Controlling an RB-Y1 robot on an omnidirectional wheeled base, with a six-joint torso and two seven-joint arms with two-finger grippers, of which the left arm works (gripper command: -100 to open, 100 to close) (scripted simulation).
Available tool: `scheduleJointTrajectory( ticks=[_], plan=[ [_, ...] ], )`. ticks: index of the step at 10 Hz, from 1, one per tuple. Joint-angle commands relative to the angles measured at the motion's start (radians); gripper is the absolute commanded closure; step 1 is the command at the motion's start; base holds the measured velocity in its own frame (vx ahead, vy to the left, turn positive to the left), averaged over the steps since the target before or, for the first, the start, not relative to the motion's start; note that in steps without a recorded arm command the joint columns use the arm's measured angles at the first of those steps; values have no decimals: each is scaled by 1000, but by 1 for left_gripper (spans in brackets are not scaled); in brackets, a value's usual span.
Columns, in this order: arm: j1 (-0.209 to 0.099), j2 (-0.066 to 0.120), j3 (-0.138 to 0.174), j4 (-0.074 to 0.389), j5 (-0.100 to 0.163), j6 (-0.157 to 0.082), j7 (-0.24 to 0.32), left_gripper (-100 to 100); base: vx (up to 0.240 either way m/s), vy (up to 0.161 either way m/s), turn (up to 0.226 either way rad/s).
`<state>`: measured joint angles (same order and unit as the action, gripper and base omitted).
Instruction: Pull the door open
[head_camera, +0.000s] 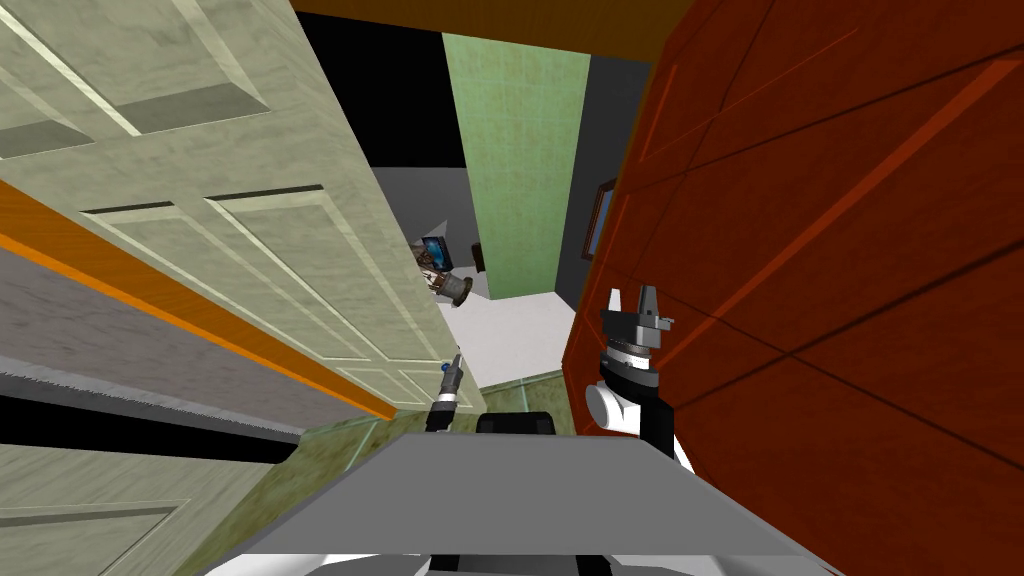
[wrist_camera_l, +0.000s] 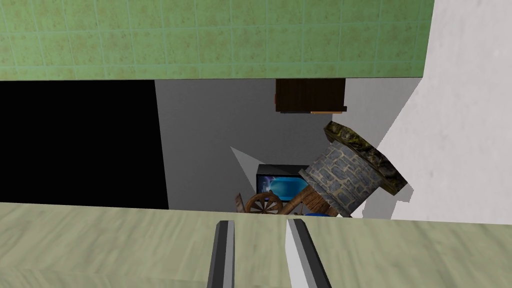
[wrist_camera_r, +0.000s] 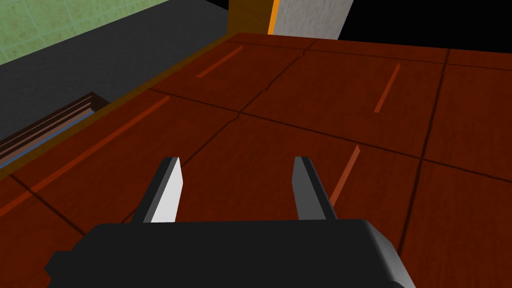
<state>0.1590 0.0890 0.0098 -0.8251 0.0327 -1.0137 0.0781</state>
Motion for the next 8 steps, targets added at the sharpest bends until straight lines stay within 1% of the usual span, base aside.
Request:
scheduleJointTrajectory(
  ticks=[1,2,3,4,5,6,7,8],
  plan=[
    [37,22,25,-25,12,29,1,-100,19,-5,-9],
    [41,24,27,-21,12,20,3,-100,34,-17,-32],
    [41,24,27,-21,12,20,3,-100,25,-28,-7],
    [41,24,27,-36,12,20,3,-100,8,-12,-7],
    [41,24,27,-21,12,20,3,-100,13,5,0],
    [45,25,28,-18,13,11,6,-100,39,-19,-25],
    [24,5,4,-18,2,-10,4,-100,12,-39,-30],
    [24,5,4,-18,2,-10,4,100,-13,-22,-28]
  ],
)
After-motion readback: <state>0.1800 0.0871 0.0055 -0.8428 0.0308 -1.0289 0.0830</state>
